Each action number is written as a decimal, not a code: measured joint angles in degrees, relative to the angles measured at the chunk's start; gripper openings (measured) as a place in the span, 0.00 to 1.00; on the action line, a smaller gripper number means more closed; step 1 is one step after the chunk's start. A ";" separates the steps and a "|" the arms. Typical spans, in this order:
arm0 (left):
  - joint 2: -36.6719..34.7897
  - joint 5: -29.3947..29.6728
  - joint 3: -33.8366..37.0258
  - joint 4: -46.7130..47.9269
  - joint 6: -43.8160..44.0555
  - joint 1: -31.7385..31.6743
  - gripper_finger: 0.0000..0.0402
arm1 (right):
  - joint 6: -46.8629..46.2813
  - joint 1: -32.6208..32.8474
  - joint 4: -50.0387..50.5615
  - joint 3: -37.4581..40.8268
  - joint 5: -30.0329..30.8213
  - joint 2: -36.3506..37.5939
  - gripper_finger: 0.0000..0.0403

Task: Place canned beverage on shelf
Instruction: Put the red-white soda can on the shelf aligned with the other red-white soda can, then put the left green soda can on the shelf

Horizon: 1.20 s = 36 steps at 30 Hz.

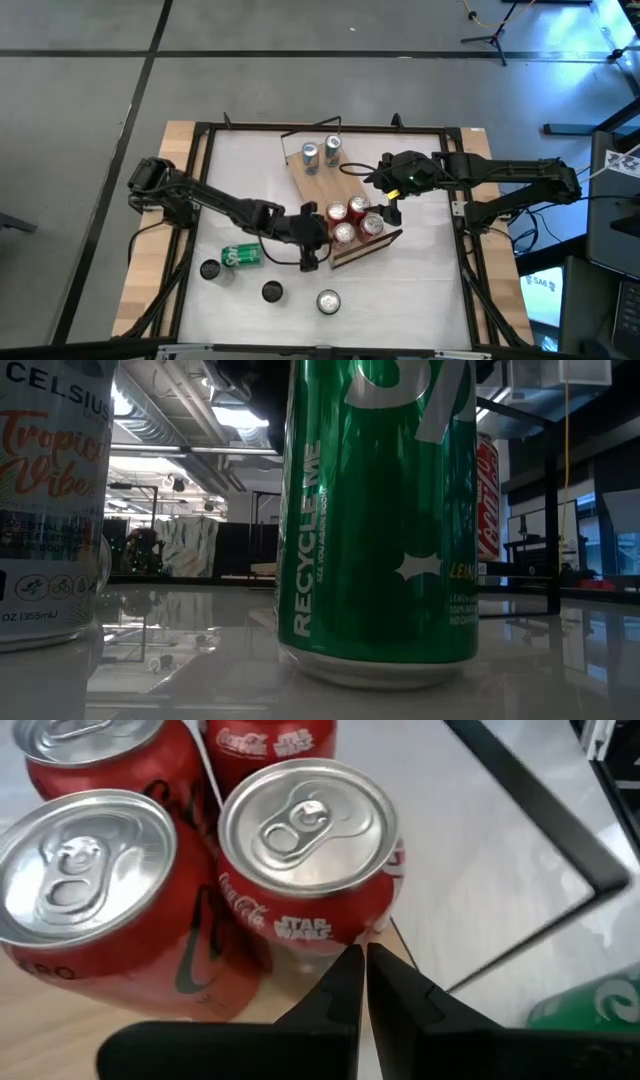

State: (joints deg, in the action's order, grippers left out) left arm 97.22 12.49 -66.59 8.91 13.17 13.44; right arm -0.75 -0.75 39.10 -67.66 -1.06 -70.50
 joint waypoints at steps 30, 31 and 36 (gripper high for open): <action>-5.64 0.16 0.00 3.71 -1.79 -0.79 0.02 | 0.00 0.00 -0.01 0.00 0.00 0.00 0.94; -6.35 0.17 0.00 4.46 -1.78 -0.79 0.02 | 0.00 0.00 -0.01 0.00 0.00 0.00 0.94; -10.39 0.26 0.00 8.32 -1.75 -0.79 0.02 | 0.00 0.00 -0.03 0.00 0.00 0.00 0.94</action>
State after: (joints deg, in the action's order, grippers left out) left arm 86.83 12.75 -66.59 17.23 11.42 12.64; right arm -0.75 -0.75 39.07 -67.66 -1.06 -70.50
